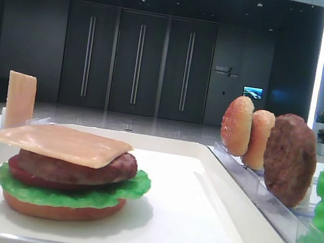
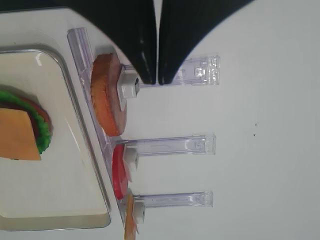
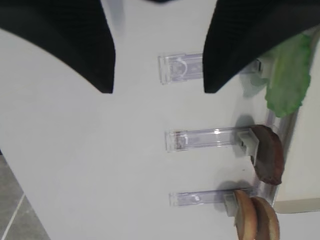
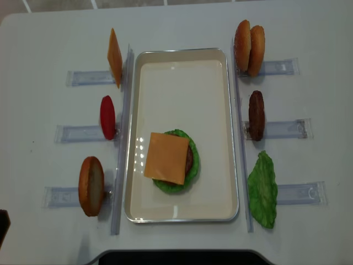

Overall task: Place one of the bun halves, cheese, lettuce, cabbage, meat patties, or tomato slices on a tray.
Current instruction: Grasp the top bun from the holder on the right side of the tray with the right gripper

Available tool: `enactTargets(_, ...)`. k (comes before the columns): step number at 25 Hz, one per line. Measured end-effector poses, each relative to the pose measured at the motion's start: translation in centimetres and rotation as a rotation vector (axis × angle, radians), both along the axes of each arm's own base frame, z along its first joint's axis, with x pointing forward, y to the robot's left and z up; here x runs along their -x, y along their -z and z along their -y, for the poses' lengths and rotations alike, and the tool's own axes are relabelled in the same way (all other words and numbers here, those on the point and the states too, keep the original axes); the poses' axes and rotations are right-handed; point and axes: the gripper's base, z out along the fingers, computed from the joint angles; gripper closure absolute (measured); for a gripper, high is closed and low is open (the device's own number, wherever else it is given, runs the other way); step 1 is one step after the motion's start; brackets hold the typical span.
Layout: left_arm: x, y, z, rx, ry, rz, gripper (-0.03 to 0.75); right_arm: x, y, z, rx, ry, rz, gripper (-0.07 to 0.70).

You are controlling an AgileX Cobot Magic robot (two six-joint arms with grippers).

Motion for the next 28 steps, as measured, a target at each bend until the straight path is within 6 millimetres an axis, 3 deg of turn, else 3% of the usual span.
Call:
enactTargets(6,0.0,0.0,0.0,0.000,0.000,0.000,0.722,-3.2,-3.8,-0.5,-0.076,-0.046,-0.098,0.251)
enactTargets(15,0.0,0.0,0.0,0.000,0.000,0.000,0.722,-11.0,-7.8,-0.3,-0.106,-0.077,-0.293,0.251)
enactTargets(19,0.0,0.0,0.0,0.000,0.000,0.000,0.722,-15.3,-8.1,0.0,-0.110,-0.081,-0.387,0.251)
enactTargets(28,0.0,0.0,0.0,0.000,0.000,0.000,0.722,-22.8,-7.8,0.6,-0.104,-0.100,-0.518,0.251)
